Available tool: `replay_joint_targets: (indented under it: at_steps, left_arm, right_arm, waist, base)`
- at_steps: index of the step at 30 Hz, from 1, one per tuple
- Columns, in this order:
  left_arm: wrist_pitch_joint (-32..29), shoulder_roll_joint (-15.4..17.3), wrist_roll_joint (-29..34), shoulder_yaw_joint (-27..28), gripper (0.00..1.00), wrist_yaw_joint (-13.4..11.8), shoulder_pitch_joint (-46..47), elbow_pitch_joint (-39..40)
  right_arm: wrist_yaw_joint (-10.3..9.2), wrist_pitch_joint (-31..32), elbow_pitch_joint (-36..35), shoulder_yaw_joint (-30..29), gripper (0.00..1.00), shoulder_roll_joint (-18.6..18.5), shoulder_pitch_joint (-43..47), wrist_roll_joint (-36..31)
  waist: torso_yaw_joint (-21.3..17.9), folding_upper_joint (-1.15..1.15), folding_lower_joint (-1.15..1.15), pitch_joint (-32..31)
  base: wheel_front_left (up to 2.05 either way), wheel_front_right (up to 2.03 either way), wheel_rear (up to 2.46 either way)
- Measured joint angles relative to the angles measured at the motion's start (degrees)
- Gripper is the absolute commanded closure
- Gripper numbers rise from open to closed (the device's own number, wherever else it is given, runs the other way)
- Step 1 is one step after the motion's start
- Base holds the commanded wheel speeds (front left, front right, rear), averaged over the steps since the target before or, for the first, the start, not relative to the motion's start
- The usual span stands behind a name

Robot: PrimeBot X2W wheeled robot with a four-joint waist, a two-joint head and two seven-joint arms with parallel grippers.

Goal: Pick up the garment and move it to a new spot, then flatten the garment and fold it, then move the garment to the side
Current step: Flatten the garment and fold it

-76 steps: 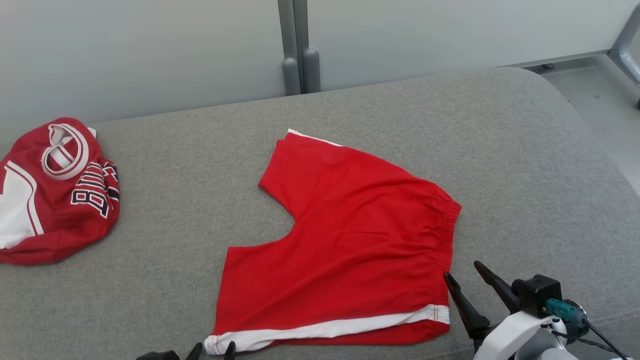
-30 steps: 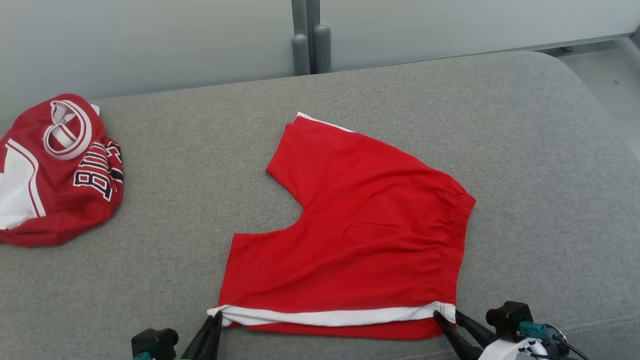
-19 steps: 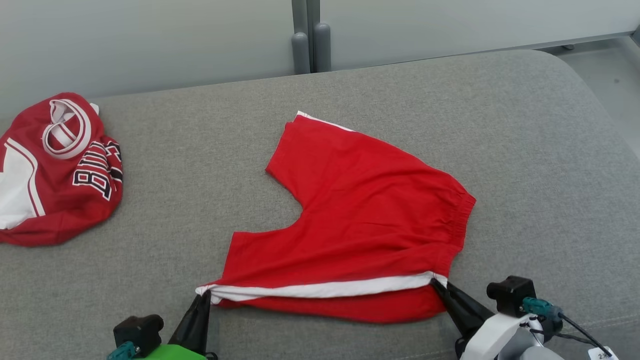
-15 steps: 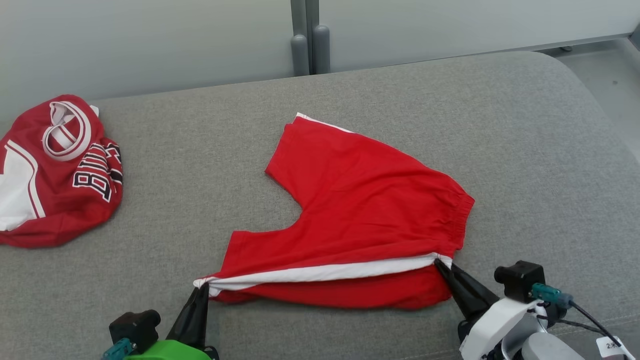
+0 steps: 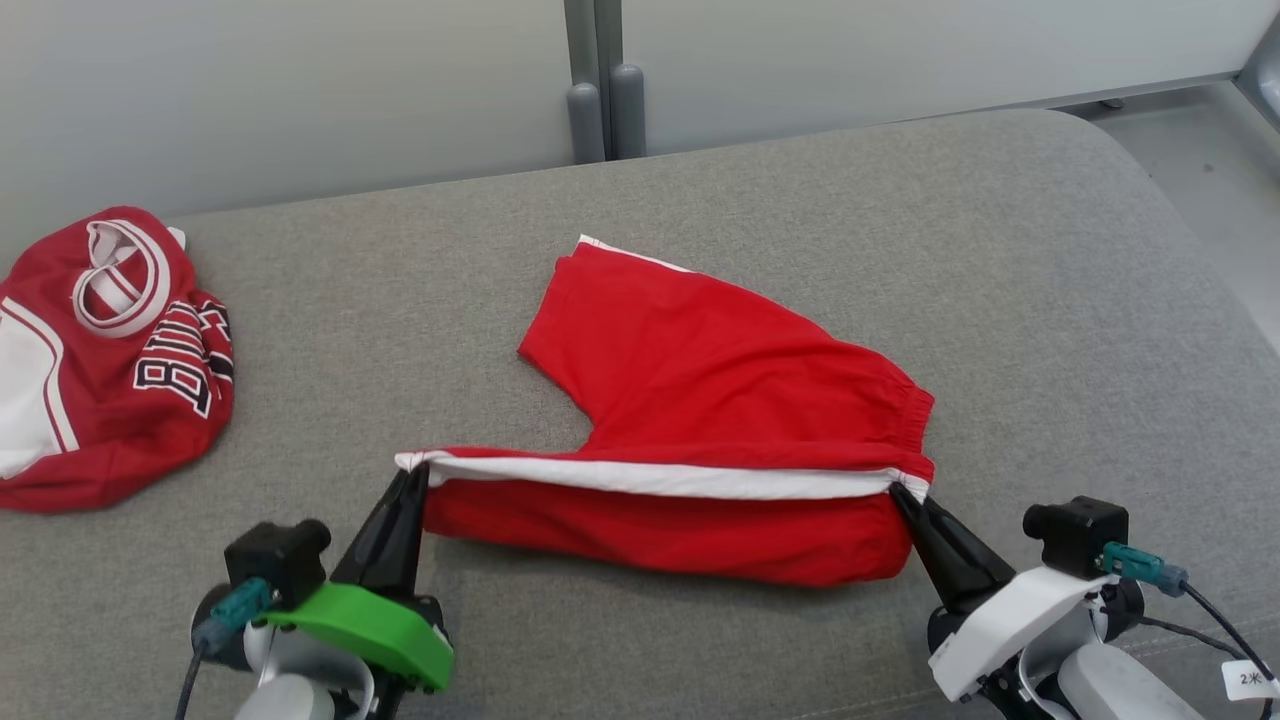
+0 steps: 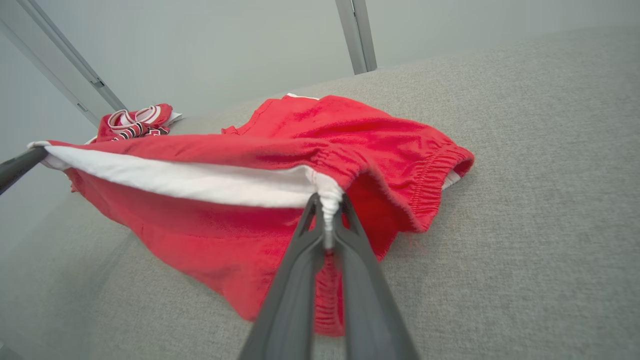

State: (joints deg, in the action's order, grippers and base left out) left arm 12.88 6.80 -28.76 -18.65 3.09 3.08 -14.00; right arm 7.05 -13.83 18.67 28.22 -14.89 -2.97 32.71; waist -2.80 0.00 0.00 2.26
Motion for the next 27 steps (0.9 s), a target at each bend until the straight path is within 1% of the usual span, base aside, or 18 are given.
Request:
replay_joint_targets:
  at_steps: [5, 7, 11, 16, 21, 27]
  left_arm:
    - [-2.3, 0.7, 1.6, -0.1, 1.0, 0.0, 7.1, -0.5]
    - [-4.1, 1.0, 2.2, -0.4, 1.0, 0.0, 12.0, -1.4]
    - [-6.6, 1.0, 3.6, -1.4, 1.0, 0.0, 18.4, -3.1]
    - [-9.5, 1.0, 5.5, -2.0, 1.0, 0.0, 25.5, -6.9]
    - [-12.1, 1.2, 6.4, -2.3, 1.0, 0.0, 31.3, -10.6]
    - [-13.6, 1.4, 8.2, -2.3, 1.0, -0.1, 37.7, -13.7]
  right_arm:
    - [0.0, 0.9, -0.9, 0.1, 1.0, 0.1, -2.2, 2.3]
    - [0.0, 2.0, -1.0, -0.1, 1.0, 0.5, -4.7, 3.6]
    - [0.0, 3.4, -0.5, -1.3, 1.0, 1.4, -8.0, 6.3]
    - [0.0, 5.1, 1.2, -2.0, 1.0, 2.9, -12.4, 7.6]
    - [0.0, 6.2, 2.7, -2.1, 1.0, 5.5, -16.5, 9.2]
    - [0.0, 6.3, 4.2, -2.1, 1.0, 7.2, -20.5, 9.9]
  waist:
    - [-1.1, 0.0, 0.0, 1.3]
    - [-1.8, 0.0, 0.0, 2.5]
    - [-3.0, 0.0, 0.0, 4.8]
    - [-4.9, 0.0, 0.0, 8.2]
    - [-7.1, 0.0, 0.0, 11.8]
    - [-9.5, 0.0, 0.0, 16.5]
  base:
    - [0.0, 0.0, 0.0]
    - [0.0, 0.0, 0.0]
    - [0.0, 0.0, 0.0]
    - [0.0, 0.0, 0.0]
    - [0.0, 0.0, 0.0]
    - [0.0, 0.0, 0.0]
